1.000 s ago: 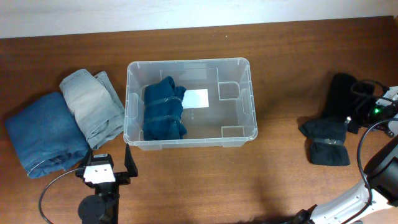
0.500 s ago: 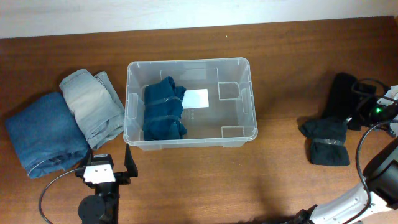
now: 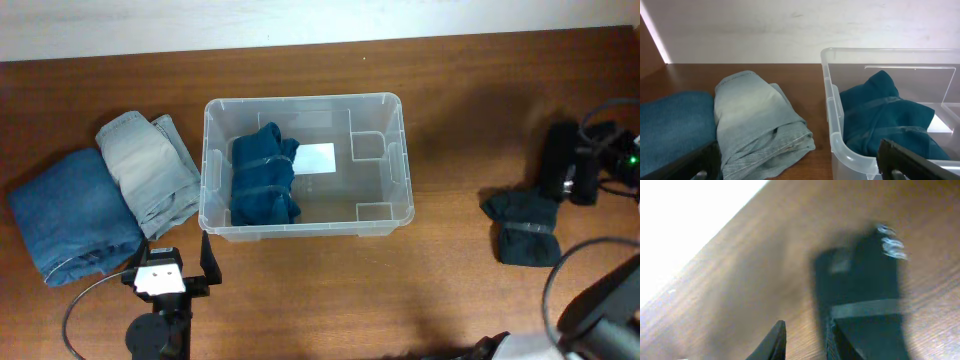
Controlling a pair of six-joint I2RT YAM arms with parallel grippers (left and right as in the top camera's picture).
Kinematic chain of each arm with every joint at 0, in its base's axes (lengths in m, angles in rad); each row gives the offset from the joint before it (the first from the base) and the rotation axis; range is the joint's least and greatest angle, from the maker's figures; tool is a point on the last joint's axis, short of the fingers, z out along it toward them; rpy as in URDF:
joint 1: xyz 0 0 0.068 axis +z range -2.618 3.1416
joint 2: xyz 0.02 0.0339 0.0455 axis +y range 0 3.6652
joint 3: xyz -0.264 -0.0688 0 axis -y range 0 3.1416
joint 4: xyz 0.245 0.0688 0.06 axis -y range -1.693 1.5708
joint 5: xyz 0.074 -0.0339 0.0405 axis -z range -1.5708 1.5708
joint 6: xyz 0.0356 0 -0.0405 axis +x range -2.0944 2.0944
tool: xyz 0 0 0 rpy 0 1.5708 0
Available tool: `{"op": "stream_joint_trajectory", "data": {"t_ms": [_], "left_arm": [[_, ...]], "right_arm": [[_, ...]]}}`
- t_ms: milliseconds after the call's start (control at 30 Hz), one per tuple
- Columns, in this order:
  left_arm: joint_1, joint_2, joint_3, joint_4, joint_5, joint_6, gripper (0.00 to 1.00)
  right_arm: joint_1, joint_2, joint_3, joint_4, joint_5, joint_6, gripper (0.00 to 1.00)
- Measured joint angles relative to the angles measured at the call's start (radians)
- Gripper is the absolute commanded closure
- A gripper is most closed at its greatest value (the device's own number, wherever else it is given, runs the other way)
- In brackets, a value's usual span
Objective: Pack container
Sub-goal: 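Lower the right gripper onto the black folded item and grasp it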
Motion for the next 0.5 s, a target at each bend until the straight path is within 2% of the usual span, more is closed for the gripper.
{"op": "stream_joint_trajectory", "data": {"t_ms": [167,267,500], "left_arm": [[0.0,0.0,0.0,0.0,0.0,0.0,0.01],[0.0,0.0,0.0,0.0,0.0,0.0,0.01],[0.0,0.0,0.0,0.0,0.0,0.0,0.01]], "right_arm": [[0.06,-0.128,0.039,-0.061,-0.002,0.003,0.8],[0.066,-0.182,0.05,-0.1,0.076,0.003,0.8],[0.029,-0.122,0.053,-0.151,0.252,0.003,0.78]]}}
